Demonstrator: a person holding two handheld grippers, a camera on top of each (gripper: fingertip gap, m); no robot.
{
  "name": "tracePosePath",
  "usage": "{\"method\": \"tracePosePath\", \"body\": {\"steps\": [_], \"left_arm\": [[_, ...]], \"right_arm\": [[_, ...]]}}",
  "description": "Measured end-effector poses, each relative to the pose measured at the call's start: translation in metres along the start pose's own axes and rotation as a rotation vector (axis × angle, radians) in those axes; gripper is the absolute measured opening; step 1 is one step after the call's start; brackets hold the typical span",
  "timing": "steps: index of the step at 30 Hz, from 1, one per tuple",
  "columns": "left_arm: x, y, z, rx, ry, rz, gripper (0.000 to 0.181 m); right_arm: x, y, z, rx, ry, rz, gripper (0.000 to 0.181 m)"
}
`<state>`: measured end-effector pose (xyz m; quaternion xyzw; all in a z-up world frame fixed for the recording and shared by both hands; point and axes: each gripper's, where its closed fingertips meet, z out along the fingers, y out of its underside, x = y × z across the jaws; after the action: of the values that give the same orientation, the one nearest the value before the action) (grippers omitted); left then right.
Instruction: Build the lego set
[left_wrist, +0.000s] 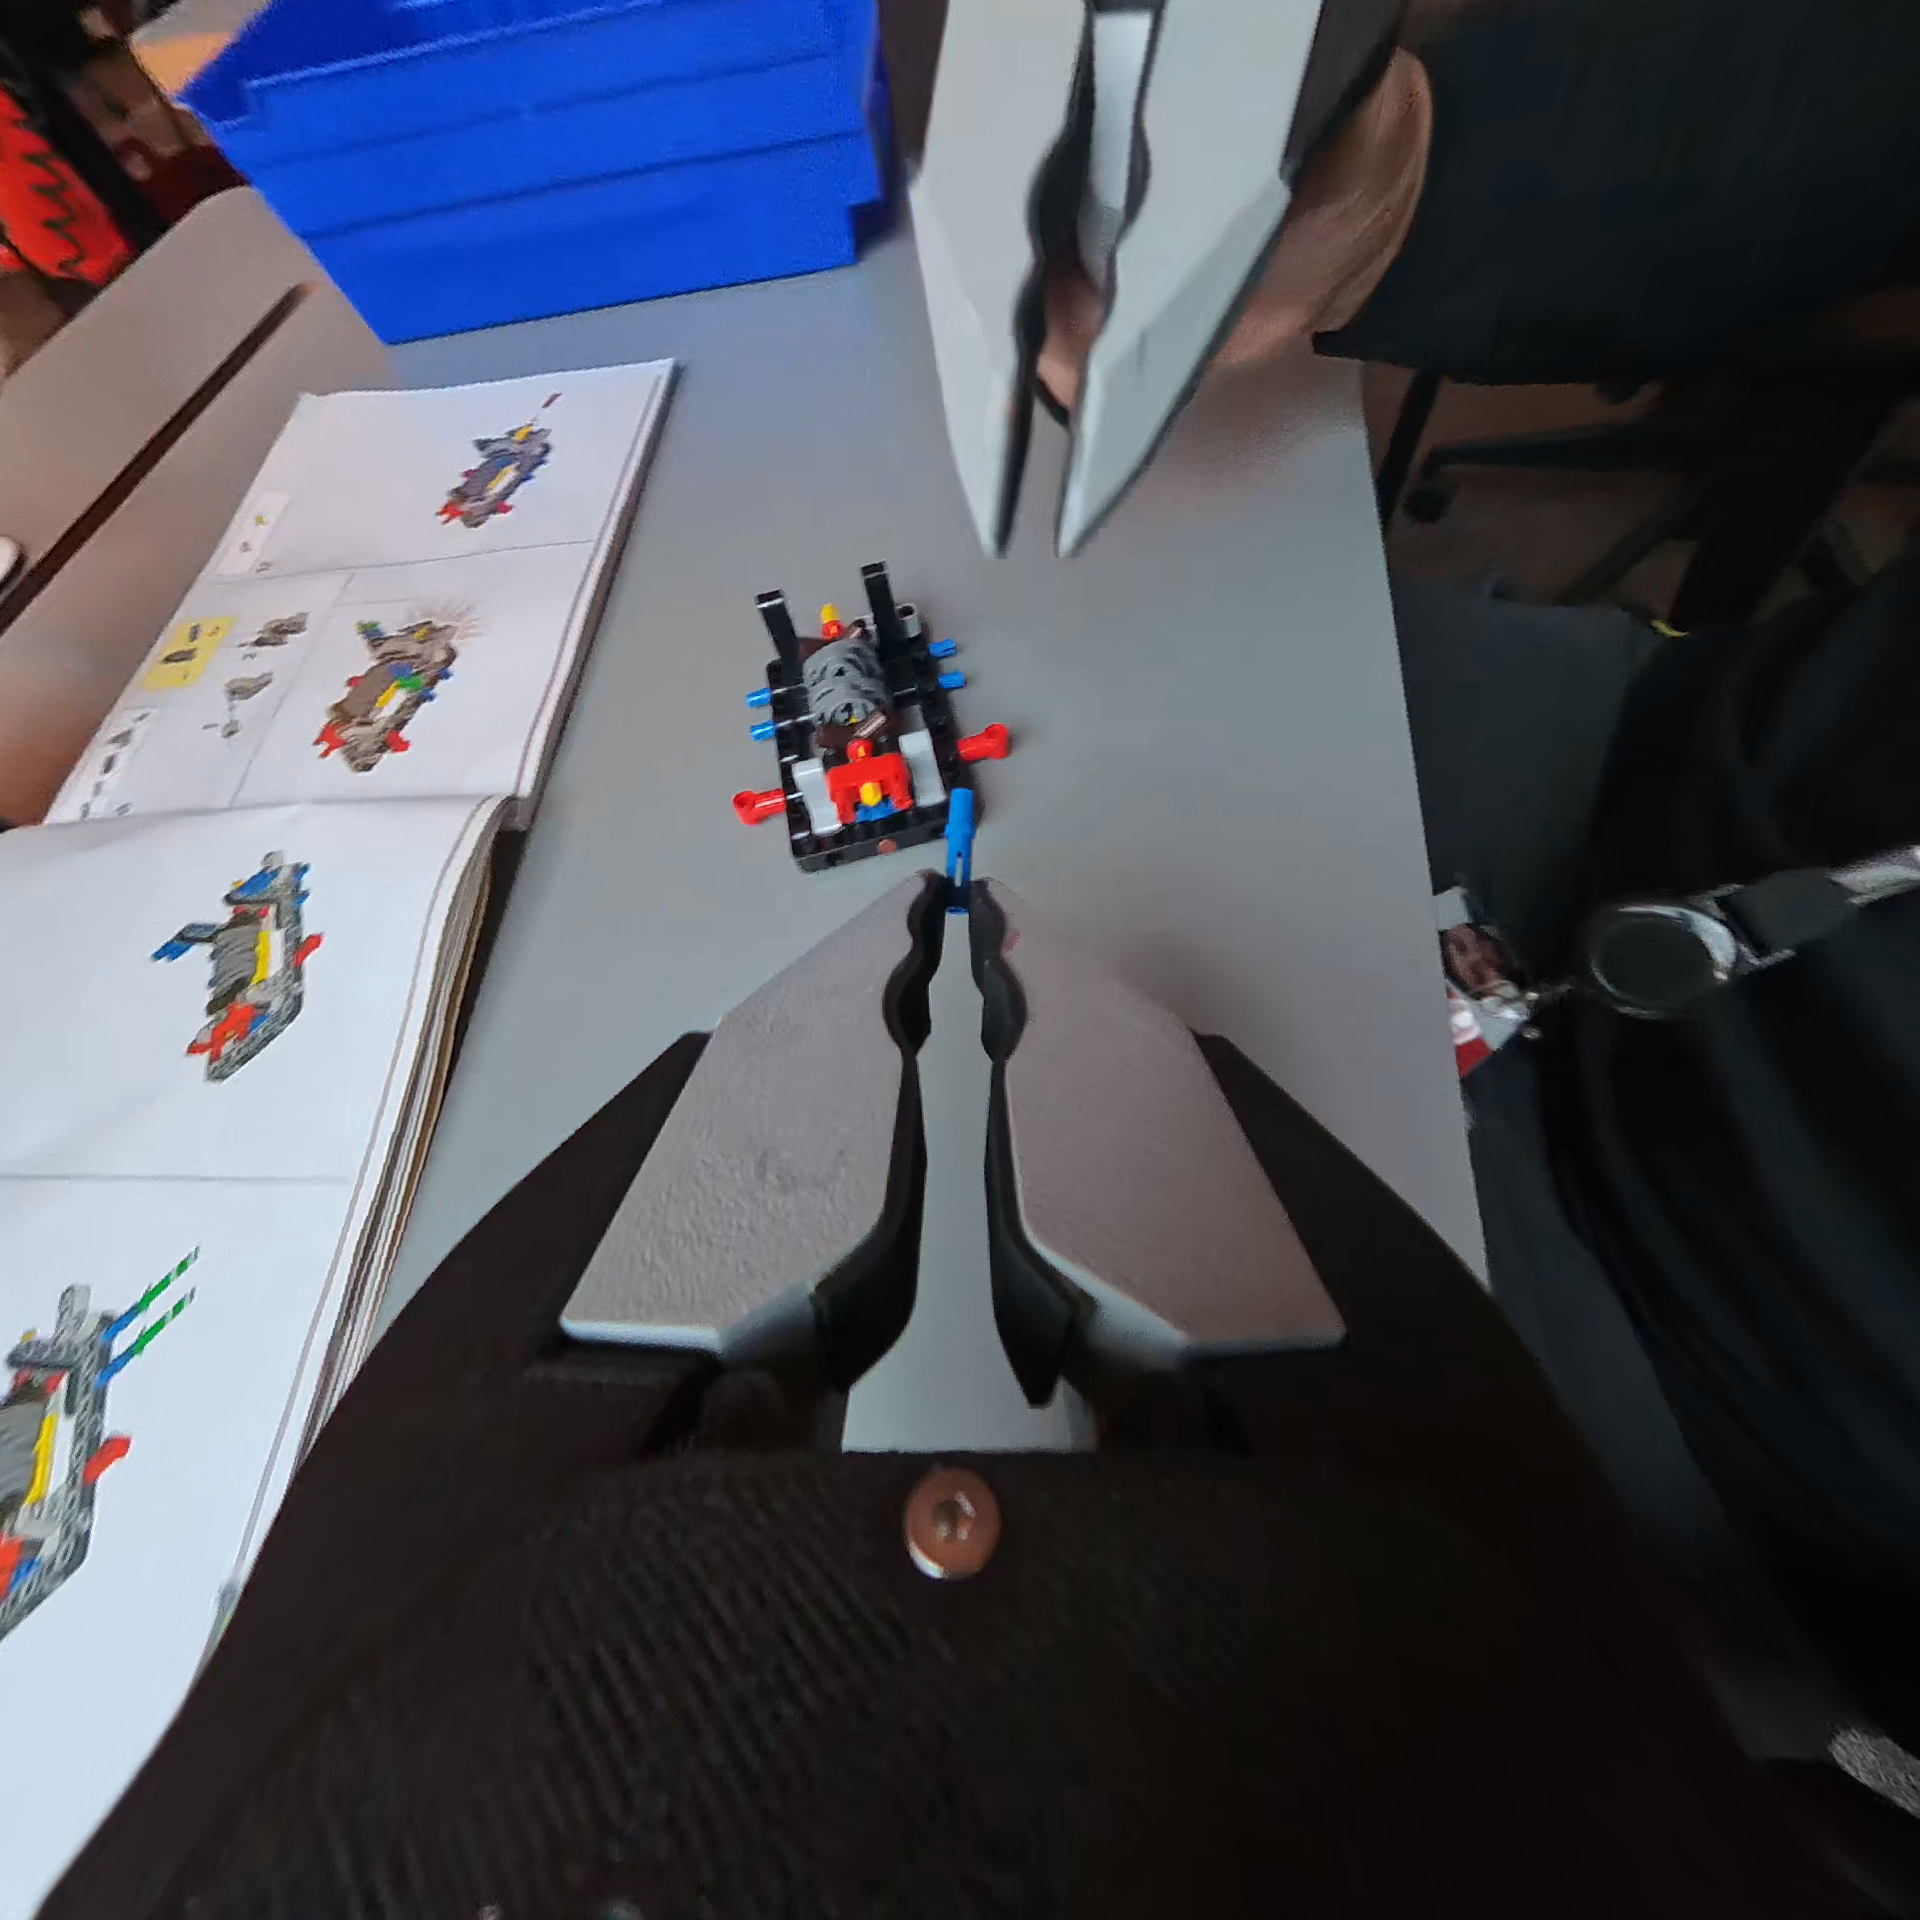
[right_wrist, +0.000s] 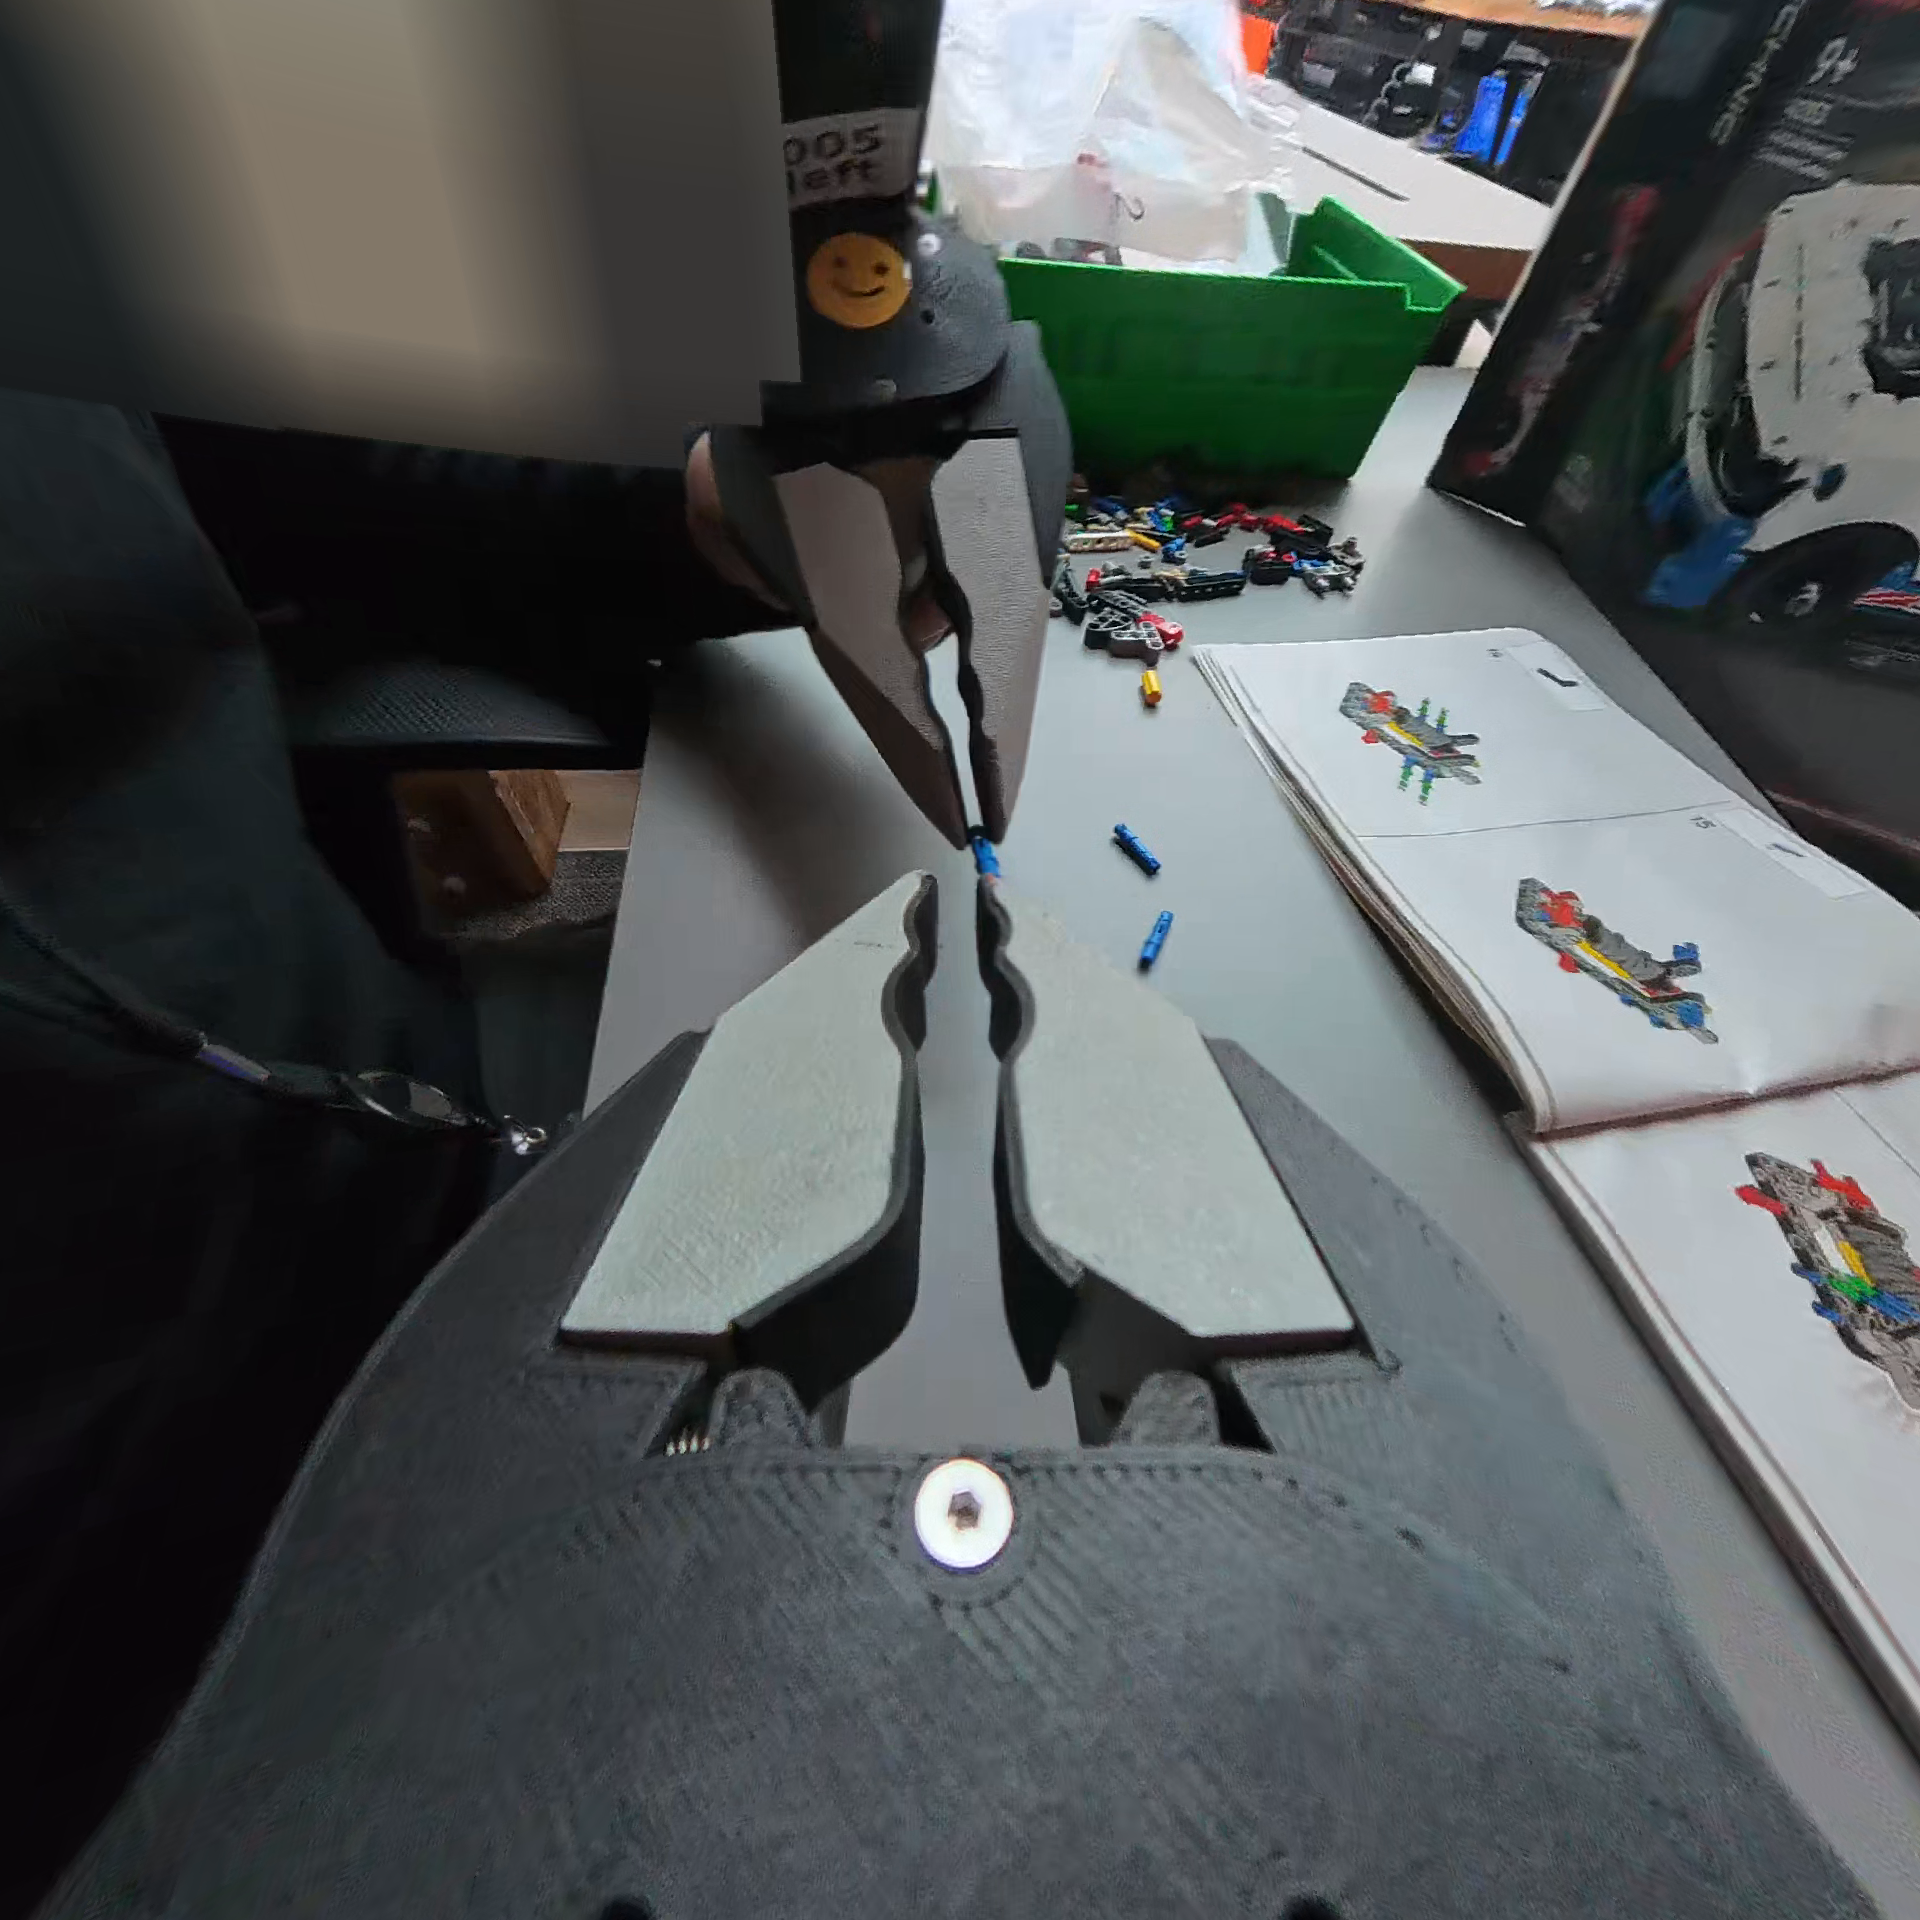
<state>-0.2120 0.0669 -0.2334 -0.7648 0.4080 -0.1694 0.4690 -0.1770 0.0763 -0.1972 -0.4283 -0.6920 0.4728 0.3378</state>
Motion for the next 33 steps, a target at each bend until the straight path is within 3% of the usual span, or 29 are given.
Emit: {"method": "tracePosePath", "body": {"steps": [6, 14, 17, 27, 30, 33], "left_arm": [[0.013, -0.019, 0.023, -0.008, 0.111, 0.052, 0.002], [0.023, -0.032, 0.055, -0.072, 0.214, 0.14, 0.002], [0.024, -0.034, 0.065, -0.11, 0.22, 0.16, 0.002], [0.032, -0.031, 0.077, -0.1, 0.247, 0.179, 0.002], [0.033, -0.027, 0.079, -0.105, 0.246, 0.193, 0.002], [0.033, -0.024, 0.08, -0.103, 0.25, 0.192, 0.002]], "right_arm": [[0.0, 0.021, -0.003, -0.088, 0.113, -0.052, 0.018], [-0.002, 0.044, -0.023, -0.112, 0.147, -0.085, 0.017], [-0.007, 0.046, -0.027, -0.121, 0.143, -0.12, 0.0], [-0.001, 0.061, -0.031, -0.201, 0.231, -0.199, 0.01], [0.004, 0.063, -0.032, -0.206, 0.257, -0.197, 0.022], [0.004, 0.068, -0.032, -0.222, 0.237, -0.182, 0.014]]}}
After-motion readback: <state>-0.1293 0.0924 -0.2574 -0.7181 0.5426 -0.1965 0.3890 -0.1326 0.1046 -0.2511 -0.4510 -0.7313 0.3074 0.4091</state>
